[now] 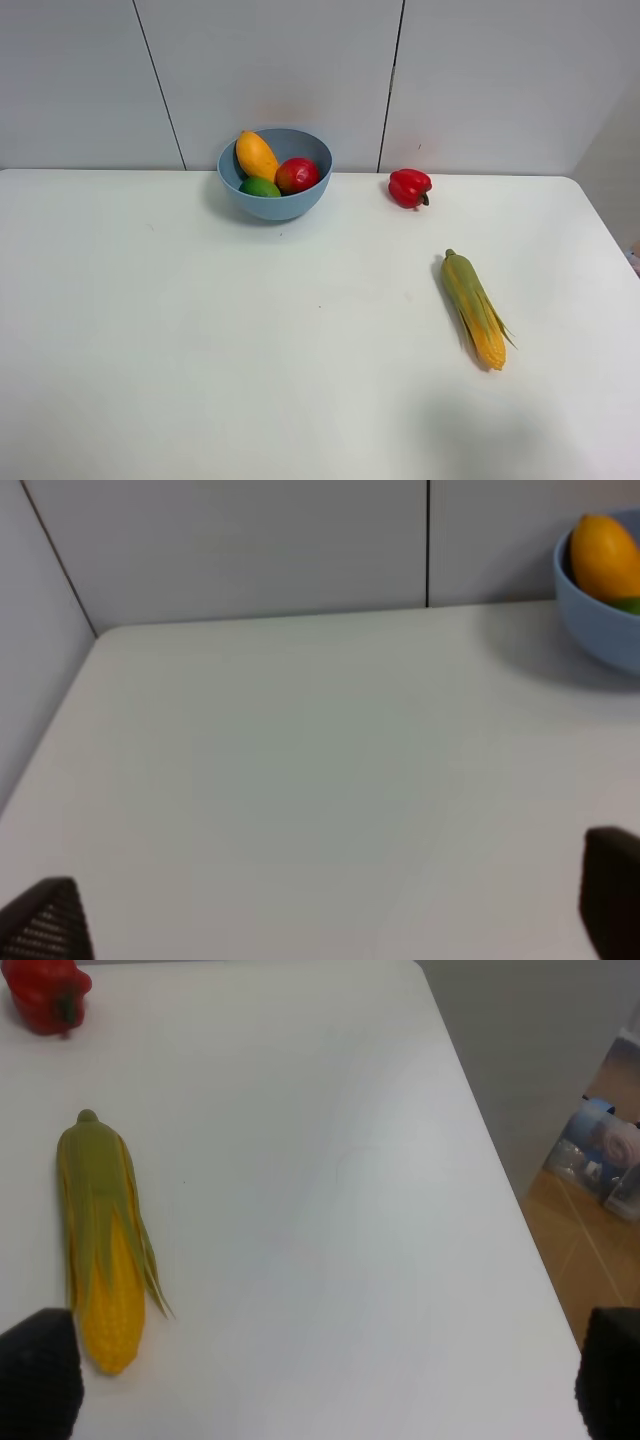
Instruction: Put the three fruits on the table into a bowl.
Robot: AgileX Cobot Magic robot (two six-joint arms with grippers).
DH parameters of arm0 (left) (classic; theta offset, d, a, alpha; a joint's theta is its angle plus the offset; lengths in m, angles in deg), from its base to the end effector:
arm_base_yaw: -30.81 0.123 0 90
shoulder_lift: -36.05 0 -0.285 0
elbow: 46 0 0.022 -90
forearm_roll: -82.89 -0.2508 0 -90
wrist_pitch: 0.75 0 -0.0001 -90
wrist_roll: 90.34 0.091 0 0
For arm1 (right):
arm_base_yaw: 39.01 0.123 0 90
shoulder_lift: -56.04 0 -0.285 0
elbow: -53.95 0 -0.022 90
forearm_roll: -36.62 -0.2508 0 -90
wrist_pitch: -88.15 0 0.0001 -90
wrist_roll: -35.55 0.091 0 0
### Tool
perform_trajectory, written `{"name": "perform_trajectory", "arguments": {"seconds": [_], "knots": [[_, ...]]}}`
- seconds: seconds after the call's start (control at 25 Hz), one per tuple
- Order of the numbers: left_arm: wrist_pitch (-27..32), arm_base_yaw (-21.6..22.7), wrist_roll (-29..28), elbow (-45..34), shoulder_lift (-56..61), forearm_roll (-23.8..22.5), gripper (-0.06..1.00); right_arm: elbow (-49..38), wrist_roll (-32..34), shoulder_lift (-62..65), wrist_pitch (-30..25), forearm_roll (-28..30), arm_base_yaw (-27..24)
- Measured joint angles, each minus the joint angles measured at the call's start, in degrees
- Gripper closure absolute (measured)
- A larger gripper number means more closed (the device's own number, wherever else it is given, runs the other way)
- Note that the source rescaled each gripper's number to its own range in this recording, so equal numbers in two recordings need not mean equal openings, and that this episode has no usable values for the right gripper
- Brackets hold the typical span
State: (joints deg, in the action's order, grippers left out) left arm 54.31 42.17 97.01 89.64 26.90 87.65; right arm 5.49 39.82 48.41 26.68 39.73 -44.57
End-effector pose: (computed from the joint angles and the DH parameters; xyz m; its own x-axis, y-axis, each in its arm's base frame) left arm -0.0054 -0.0074 0.3063 -0.3204 0.0176 -0.9471 -0.1078 0.9927 0.0549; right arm -0.0064 -0.0037 0.2769 -0.4527 0.0928 -0.8868 0.1610 0.9867 0.0211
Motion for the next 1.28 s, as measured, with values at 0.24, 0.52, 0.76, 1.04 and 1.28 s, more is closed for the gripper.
{"name": "perform_trajectory", "arguments": {"seconds": [0.24, 0.52, 0.76, 1.04, 1.28], "knots": [[3.26, 0.00, -0.61, -2.61, 1.66, 1.11, -0.04, 0.00, 0.00, 0.00, 0.00, 0.00, 0.00], [5.09, 0.00, -1.29, -3.77, 1.71, 0.56, -0.04, 0.00, 0.00, 0.00, 0.00, 0.00, 0.00], [5.09, 0.00, -2.33, -3.77, 1.71, -0.05, -0.04, 0.00, 0.00, 0.00, 0.00, 0.00, 0.00], [5.09, -0.62, -2.33, -3.77, 1.71, -0.08, -0.04, 0.00, 0.00, 0.00, 0.00, 0.00, 0.00], [5.09, -1.24, -2.33, -3.77, 1.71, -0.22, -0.04, 0.00, 0.00, 0.00, 0.00, 0.00, 0.00]]}}
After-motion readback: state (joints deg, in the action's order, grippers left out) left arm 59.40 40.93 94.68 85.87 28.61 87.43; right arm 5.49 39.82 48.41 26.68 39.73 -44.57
